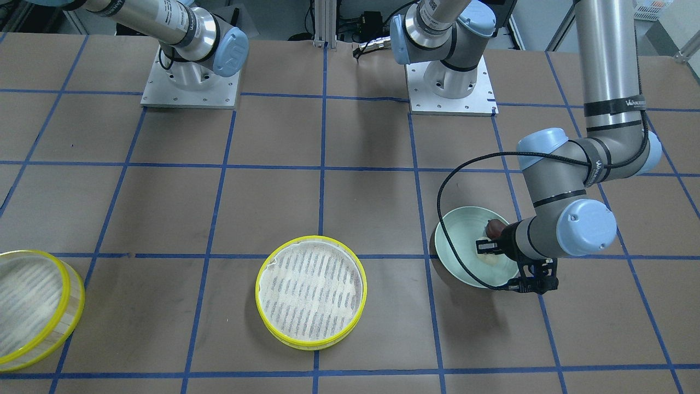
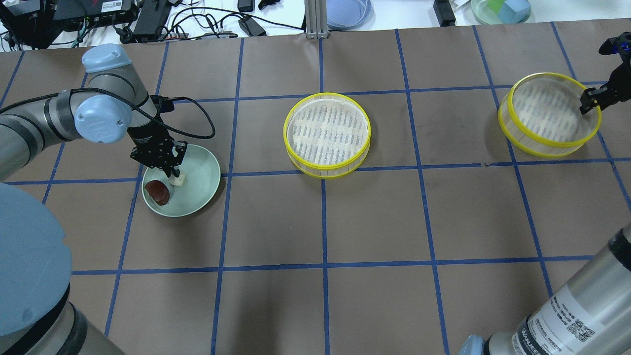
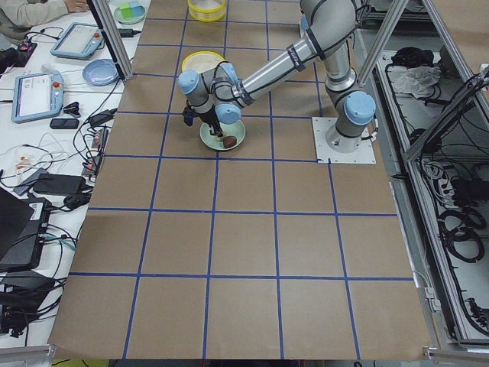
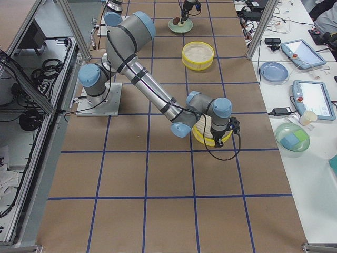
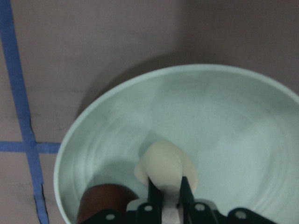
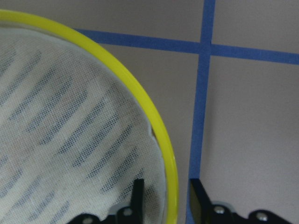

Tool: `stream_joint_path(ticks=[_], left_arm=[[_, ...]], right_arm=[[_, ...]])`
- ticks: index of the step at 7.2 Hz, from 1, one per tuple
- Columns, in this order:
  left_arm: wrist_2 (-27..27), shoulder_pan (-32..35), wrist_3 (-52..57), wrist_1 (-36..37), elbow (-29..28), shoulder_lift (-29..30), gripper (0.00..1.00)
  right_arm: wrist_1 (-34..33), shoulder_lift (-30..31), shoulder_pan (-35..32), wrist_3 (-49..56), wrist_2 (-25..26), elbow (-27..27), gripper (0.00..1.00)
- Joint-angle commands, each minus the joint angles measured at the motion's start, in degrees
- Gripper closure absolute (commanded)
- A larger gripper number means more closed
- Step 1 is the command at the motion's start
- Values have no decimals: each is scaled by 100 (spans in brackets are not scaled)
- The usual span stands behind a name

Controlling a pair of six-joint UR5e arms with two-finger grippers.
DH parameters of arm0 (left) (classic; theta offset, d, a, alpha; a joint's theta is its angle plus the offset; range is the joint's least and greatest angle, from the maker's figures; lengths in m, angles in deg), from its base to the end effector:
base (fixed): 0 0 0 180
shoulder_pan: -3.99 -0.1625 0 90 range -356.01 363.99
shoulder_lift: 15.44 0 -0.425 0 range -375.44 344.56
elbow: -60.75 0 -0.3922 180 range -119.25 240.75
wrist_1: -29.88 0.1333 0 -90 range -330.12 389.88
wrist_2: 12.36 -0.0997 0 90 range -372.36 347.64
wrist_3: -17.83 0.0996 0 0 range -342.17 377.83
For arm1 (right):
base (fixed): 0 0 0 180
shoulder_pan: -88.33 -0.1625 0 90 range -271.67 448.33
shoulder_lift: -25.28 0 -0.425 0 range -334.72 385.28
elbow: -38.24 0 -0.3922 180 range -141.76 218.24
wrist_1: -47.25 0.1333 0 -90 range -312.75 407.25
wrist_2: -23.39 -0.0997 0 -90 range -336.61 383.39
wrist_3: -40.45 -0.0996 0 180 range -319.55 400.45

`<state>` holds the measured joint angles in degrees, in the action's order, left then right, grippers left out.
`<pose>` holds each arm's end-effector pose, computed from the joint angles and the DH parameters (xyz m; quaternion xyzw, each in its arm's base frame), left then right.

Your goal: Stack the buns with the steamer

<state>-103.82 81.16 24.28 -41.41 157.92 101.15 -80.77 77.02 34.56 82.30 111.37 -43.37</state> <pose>0.0028 -0.6011 0.2026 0.0535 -0.9899 -0.1312 0.0095 -0.3129 -0.6585 0.2165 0.0501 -0.9961 0.0663 0.0311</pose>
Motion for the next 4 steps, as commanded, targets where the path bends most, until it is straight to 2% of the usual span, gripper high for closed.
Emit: stream_joint_path(ticks=[1,2,4], left_arm=[[320,26,-824,-42,-599,-92,100],[678,96,-1352,-43,-899,-145,100],[1924,411,-2302,280,-1112,-242,100]], right_arm=[[31,38,-3,-27,9,-31,98],[49,64,-3,-97,9,-31,100],[102,248,-3,-150,26,-31,100]])
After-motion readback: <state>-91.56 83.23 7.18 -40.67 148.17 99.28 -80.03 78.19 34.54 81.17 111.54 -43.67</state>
